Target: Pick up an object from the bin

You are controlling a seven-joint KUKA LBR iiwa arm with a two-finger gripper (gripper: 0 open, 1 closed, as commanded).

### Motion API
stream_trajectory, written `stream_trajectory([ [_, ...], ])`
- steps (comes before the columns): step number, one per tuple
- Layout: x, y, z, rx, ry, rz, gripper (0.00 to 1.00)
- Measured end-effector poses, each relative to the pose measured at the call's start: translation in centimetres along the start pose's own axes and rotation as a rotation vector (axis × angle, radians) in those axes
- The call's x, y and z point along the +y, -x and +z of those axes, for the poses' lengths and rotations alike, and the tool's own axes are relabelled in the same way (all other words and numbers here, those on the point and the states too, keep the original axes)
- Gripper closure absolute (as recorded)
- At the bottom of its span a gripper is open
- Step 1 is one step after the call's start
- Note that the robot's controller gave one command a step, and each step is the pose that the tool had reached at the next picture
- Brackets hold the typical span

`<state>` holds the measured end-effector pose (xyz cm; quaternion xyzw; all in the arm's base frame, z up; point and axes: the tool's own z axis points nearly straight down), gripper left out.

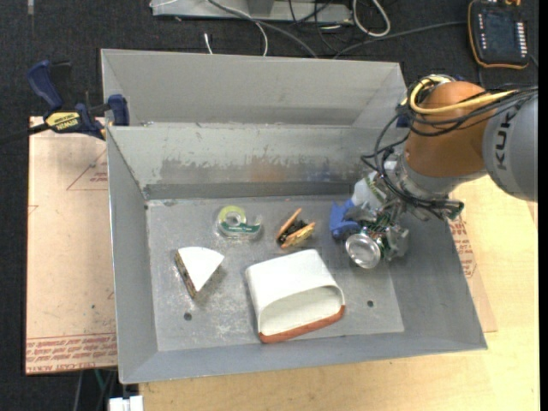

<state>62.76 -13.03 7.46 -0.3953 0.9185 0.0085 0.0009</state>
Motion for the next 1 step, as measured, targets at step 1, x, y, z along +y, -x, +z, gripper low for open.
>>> stream_trajectory([
  [1,0.26,-0.02,-2.6,0.003,0.007,0.001,1.0],
])
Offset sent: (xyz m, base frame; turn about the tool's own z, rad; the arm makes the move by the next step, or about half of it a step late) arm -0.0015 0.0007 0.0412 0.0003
